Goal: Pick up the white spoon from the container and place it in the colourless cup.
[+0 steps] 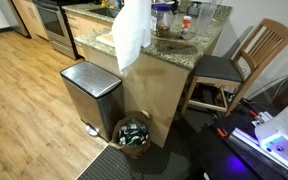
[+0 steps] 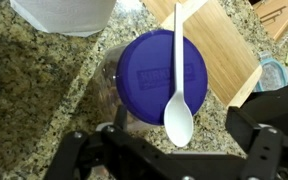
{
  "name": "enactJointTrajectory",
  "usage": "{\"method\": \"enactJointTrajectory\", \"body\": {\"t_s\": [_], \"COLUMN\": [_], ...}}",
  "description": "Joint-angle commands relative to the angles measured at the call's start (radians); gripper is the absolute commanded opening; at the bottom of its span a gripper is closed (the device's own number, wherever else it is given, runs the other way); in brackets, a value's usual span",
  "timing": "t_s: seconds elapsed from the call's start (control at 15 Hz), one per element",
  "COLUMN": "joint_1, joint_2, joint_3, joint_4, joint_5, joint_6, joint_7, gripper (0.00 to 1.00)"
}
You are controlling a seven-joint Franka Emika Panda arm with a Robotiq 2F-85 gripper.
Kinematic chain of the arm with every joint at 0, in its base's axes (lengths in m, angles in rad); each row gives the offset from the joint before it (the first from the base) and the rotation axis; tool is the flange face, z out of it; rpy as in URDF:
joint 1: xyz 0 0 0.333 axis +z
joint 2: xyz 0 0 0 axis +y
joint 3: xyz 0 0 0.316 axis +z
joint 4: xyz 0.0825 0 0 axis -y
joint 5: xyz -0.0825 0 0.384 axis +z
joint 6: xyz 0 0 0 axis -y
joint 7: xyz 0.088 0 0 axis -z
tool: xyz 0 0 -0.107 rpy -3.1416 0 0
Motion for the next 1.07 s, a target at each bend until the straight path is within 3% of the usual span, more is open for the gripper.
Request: {"method": "enactJointTrajectory", "body": {"t_s": [0.0,0.13,0.2,0.4,0.6,0.87,1.0], "joint_1": [-0.032,-0.049,-0.035,-0.043,-0.019,-0.034,-0.033], "joint_2": [0.029,0.039,0.004,0.015,0.09,0.149,0.12], "joint_3": [0.016,0.031,0.026,0.032,0.01,0.026,0.03], "joint_4": [0.091,0.124,0.058,0.086,0.126,0.167,0.117], "joint_5": [-0.01,0.027,-0.005,0.001,-0.111,-0.094,-0.096], "joint_6": [-0.079,-0.132,-0.073,-0.1,-0.105,-0.109,-0.098], "joint_7": [0.102,0.134,0.107,0.13,0.231,0.269,0.246], "gripper": [1.0,1.0,1.0,1.0,1.0,1.0,1.0]}}
